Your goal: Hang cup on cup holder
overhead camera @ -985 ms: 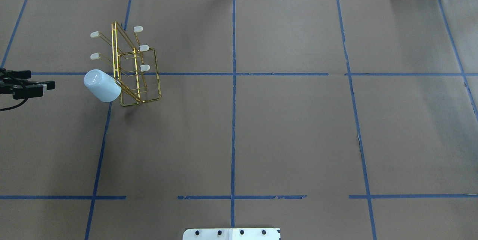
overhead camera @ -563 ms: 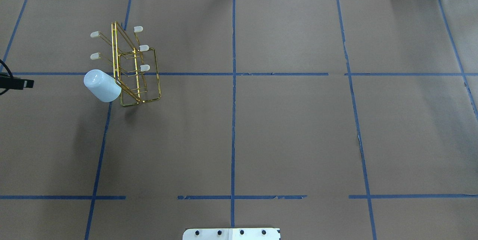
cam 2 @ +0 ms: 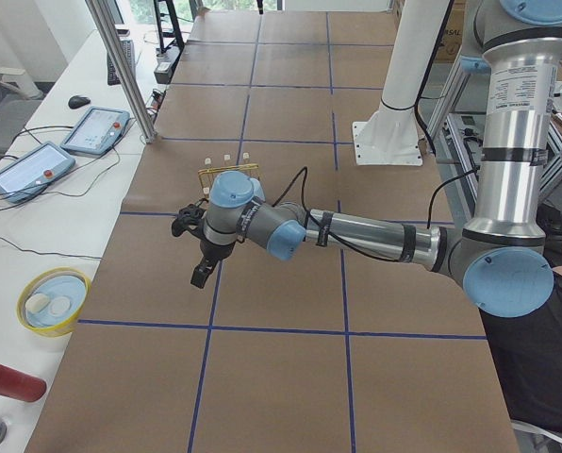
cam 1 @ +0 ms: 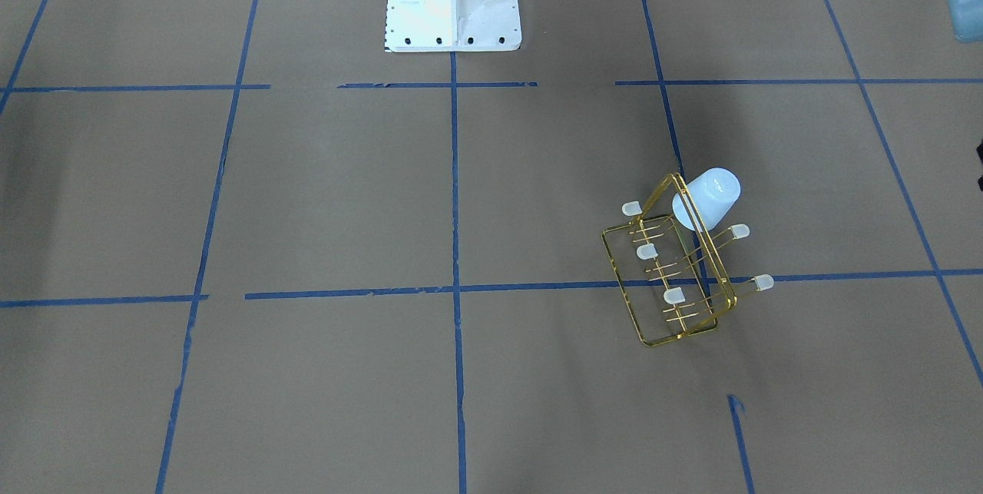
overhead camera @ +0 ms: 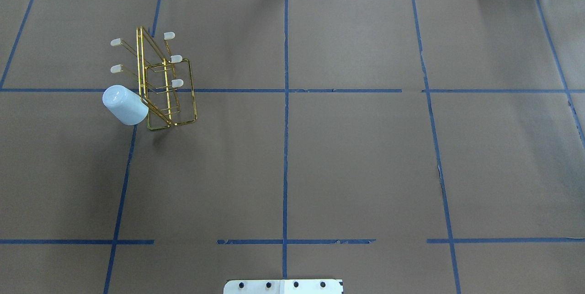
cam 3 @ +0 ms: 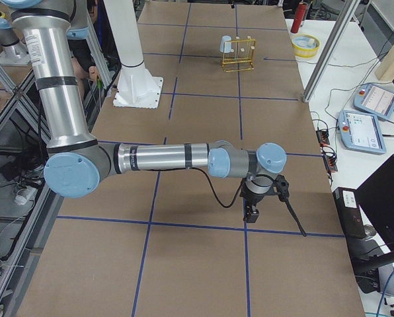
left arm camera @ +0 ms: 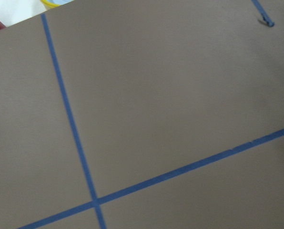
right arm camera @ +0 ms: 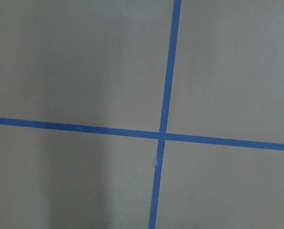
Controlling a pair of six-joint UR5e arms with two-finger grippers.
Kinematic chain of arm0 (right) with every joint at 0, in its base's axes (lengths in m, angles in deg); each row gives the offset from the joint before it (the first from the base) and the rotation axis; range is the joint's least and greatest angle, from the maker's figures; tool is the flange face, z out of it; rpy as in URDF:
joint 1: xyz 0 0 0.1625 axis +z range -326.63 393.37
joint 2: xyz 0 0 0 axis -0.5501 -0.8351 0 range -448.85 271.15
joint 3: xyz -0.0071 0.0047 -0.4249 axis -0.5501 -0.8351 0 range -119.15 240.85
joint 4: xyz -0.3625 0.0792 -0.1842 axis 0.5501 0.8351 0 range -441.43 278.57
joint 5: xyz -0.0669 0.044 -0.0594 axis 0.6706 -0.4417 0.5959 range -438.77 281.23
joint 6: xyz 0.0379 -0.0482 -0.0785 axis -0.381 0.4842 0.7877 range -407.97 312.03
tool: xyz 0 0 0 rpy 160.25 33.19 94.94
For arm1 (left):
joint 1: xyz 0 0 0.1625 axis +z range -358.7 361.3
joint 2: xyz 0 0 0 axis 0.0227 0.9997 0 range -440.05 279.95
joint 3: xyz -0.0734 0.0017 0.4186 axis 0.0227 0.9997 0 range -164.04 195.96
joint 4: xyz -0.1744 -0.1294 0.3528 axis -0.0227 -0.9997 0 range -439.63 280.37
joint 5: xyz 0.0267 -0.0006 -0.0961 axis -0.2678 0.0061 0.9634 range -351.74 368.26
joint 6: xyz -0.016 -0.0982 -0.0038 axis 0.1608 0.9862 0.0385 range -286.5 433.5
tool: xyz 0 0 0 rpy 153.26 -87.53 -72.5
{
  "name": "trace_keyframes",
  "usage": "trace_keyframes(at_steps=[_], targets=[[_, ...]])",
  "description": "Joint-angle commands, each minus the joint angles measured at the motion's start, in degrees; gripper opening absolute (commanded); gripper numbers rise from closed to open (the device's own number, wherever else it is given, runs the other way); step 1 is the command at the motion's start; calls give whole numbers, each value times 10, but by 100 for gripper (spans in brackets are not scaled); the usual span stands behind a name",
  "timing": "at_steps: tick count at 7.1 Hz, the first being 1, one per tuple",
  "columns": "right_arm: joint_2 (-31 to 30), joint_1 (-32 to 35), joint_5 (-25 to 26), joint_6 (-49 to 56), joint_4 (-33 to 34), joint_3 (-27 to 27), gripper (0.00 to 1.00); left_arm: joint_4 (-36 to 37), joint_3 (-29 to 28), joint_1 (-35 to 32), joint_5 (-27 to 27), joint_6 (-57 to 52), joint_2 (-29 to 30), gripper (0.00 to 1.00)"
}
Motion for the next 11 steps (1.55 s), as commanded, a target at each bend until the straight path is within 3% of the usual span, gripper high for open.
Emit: trace_keyframes(at_steps=[1, 3, 8, 11], targets=[[0, 0, 0, 0, 0, 0, 100, 117, -35, -69, 55, -103, 8, 100], [0, 0, 0, 0, 0, 0, 100, 194, -57, -84, 106, -145, 5, 100], [0, 0, 0, 0, 0, 0, 100, 196, -68, -80, 124, -135, 18, 100], [0, 0, 0, 0, 0, 0, 100, 189, -70, -80, 136, -76, 19, 100]])
